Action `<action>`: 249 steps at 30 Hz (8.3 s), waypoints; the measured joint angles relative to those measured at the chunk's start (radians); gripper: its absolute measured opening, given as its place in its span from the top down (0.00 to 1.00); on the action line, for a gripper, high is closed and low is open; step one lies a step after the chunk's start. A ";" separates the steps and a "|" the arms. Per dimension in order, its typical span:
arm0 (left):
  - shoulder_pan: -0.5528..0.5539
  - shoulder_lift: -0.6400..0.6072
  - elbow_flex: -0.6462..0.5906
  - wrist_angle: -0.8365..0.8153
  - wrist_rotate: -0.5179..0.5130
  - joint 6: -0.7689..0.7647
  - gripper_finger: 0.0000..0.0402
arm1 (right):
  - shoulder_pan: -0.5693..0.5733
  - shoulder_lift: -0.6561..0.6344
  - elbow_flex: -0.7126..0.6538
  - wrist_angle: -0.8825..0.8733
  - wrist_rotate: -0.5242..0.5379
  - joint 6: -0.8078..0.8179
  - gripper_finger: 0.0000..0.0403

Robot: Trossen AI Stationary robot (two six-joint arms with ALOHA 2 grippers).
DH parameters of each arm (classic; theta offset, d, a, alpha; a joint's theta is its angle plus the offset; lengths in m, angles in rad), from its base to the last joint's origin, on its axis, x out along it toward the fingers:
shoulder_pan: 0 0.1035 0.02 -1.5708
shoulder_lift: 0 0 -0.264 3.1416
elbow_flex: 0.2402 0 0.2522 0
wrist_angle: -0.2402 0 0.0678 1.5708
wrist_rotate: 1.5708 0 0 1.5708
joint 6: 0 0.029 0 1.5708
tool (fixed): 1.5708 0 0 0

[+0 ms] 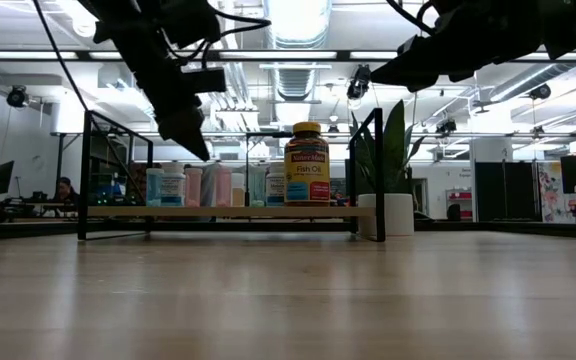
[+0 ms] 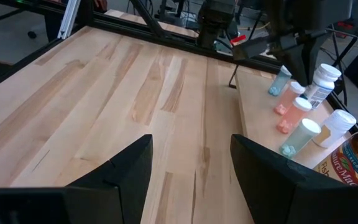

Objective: Pick and place medicine bottles onto shelf by color
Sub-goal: Adjust the pink medicine on the shelf, then put the pink medicine bottle on the shelf

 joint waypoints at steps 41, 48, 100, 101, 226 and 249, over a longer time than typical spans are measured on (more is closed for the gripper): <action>0.047 -0.011 -0.042 -0.018 0.036 -0.060 0.98 | 0.000 0.000 0.000 0.000 0.000 0.006 0.48; 0.044 -0.012 -0.018 -0.040 0.051 -0.060 0.98 | 0.000 0.000 0.000 0.000 0.000 0.001 0.48; -0.477 -0.092 0.032 0.343 -0.042 -0.112 0.98 | 0.446 0.092 0.313 -1.284 -0.132 1.658 0.49; -0.480 -0.092 0.031 0.343 -0.042 -0.112 0.98 | 0.446 0.110 0.313 -1.280 -0.136 1.658 0.49; -0.564 -0.306 -0.133 0.394 -0.235 -0.059 0.98 | -0.351 0.958 1.451 -1.693 -0.062 -0.086 0.73; -0.564 -0.306 -0.148 0.395 -0.235 -0.031 0.98 | -0.188 0.932 1.450 -1.636 0.028 -0.016 0.73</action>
